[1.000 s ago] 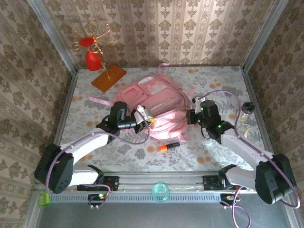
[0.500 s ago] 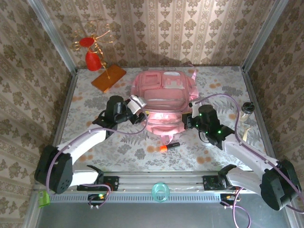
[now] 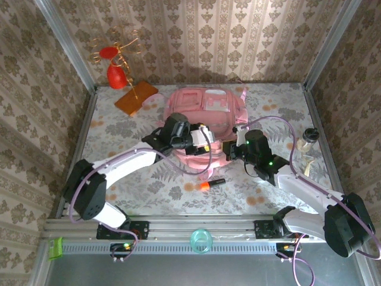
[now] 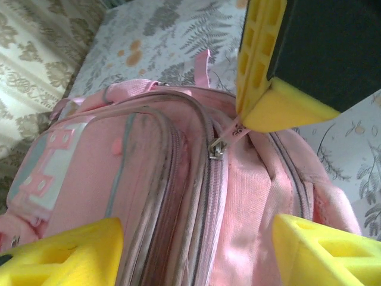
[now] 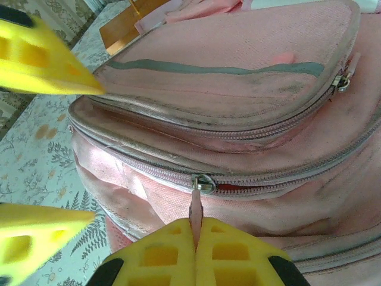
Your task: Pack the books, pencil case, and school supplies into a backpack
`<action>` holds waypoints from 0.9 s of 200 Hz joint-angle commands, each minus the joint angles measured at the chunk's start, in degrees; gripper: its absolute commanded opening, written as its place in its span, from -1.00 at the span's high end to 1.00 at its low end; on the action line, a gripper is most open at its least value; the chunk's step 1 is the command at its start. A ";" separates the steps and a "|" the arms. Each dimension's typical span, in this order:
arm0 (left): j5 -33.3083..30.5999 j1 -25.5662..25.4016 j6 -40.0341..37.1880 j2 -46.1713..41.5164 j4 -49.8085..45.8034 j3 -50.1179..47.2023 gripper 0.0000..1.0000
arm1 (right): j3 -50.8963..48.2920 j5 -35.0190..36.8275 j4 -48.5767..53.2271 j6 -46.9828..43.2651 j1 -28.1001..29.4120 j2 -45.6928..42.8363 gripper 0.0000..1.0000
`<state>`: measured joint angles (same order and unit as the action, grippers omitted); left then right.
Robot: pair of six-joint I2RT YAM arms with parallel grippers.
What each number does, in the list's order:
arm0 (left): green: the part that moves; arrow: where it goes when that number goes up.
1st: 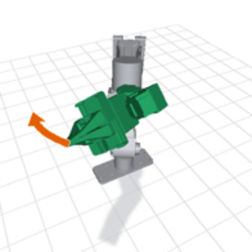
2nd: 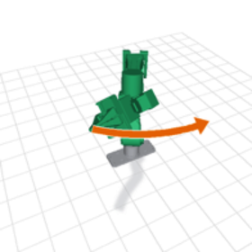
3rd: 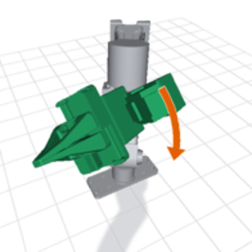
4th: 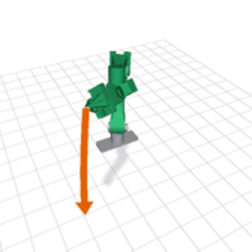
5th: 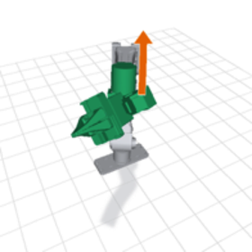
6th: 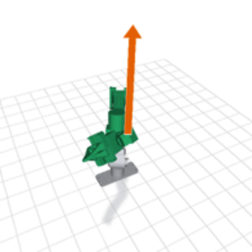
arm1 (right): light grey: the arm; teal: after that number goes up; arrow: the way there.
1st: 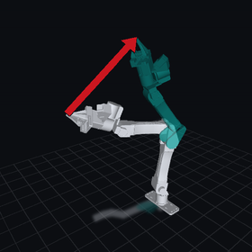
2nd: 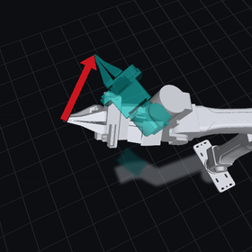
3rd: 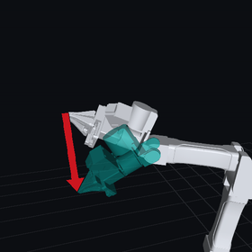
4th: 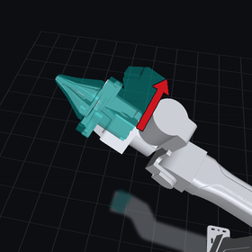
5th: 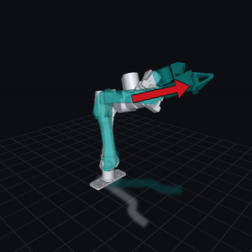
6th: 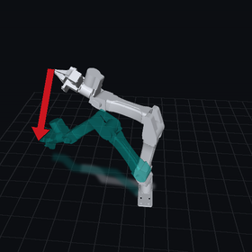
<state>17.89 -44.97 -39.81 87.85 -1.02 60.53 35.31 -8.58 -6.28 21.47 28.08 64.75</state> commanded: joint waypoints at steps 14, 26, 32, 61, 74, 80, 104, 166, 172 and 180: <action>-1.01 -0.33 -9.10 5.60 -7.38 6.49 -0.28 | 2.29 -2.74 -6.09 2.17 0.76 -0.06 1.00; -1.34 -0.40 -10.42 7.22 -9.13 8.08 -0.23 | 2.38 -2.75 -6.11 2.39 0.80 -0.06 1.00; -1.94 -0.46 -10.86 8.00 -9.18 8.57 -0.20 | 2.39 -2.76 -6.11 2.35 0.75 -0.11 1.00; -4.63 -0.36 -12.39 10.35 -8.99 9.79 0.01 | 2.07 -2.17 -5.85 2.37 0.75 -0.41 1.00; -5.44 -0.38 -12.47 10.59 -8.42 9.64 0.17 | 1.86 -1.35 -5.58 2.19 0.75 -0.42 1.00; -5.71 -0.38 -12.48 10.62 -8.01 9.44 0.25 | 1.78 -0.76 -5.21 2.05 0.80 -0.37 1.00; -6.15 -0.28 -12.75 10.08 -7.05 8.23 0.59 | 2.04 2.73 -2.45 1.28 0.83 0.11 1.00; -3.12 1.13 -11.28 6.03 -4.53 4.65 1.00 | 3.53 14.46 5.61 -1.69 0.84 0.66 1.00; -2.56 1.48 -11.10 5.50 -4.46 4.28 1.00 | 3.55 15.73 6.15 -2.16 0.84 0.57 1.00; -2.02 1.97 -10.72 4.99 -4.29 3.84 1.00 | 3.66 17.34 6.89 -2.66 0.84 0.55 1.00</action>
<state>13.91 -44.91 -51.88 96.66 -4.45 66.15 36.93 -1.41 -3.03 21.15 29.39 65.34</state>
